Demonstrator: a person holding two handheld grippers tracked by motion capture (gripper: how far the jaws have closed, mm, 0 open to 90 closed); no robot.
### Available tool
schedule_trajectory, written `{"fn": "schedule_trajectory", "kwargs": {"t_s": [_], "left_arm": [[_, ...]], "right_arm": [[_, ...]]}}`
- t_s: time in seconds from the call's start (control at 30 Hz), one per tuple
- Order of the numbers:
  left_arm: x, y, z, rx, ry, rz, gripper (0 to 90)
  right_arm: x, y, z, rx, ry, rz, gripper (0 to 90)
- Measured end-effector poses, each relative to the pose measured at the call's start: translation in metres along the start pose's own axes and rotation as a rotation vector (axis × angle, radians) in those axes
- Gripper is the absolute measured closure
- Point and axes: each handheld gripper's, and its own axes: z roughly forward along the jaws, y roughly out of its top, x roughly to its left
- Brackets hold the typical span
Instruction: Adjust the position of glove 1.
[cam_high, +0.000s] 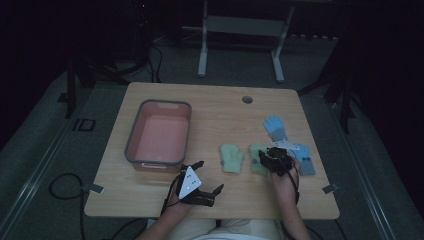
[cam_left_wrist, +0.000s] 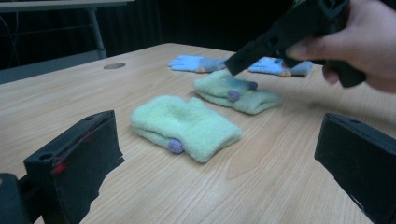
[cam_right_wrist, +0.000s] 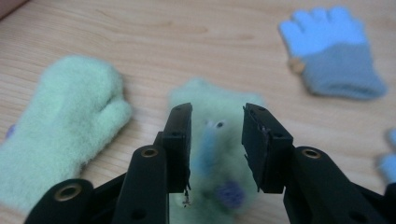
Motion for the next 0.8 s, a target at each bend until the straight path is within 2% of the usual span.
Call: {"fn": "schedule_trajectory", "kwargs": {"t_s": [0.03,0.13,0.2,0.27,0.3,0.4,0.5,0.57,0.63,0.8], "left_arm": [[0.0,0.0,0.0,0.001,0.0,0.0,0.0],[0.0,0.0,0.0,-0.001,0.001,-0.001,0.0],[0.0,0.0,0.0,-0.001,0.001,-0.001,0.0],[0.0,0.0,0.0,-0.001,0.001,0.0,0.0],[0.0,0.0,0.0,0.0,0.002,0.001,0.0],[0.0,0.0,0.0,-0.001,0.001,-0.002,0.0],[0.0,0.0,0.0,-0.002,0.001,-0.003,0.0],[0.0,0.0,0.0,-0.004,0.001,-0.002,0.0],[0.0,0.0,0.0,-0.002,0.0,0.0,0.0],[0.0,0.0,0.0,-0.003,-0.001,-0.002,0.0]], "right_arm": [[-0.003,0.002,-0.003,-0.012,0.026,-0.011,61.6],[-0.013,0.006,-0.009,-0.01,0.065,-0.052,58.8],[-0.022,0.008,-0.012,-0.003,0.092,-0.072,60.1],[-0.03,0.009,-0.014,0.001,0.112,-0.08,61.9],[-0.033,0.009,-0.015,-0.002,0.14,-0.084,61.9],[-0.038,0.011,-0.015,0.004,0.19,-0.107,61.3],[-0.041,0.011,-0.01,0.03,0.249,-0.129,69.1],[-0.043,0.011,-0.004,0.043,0.296,-0.15,70.1],[-0.044,0.011,0.001,0.048,0.291,-0.187,69.5],[-0.044,0.013,0.008,0.034,0.269,-0.212,64.1]]}}
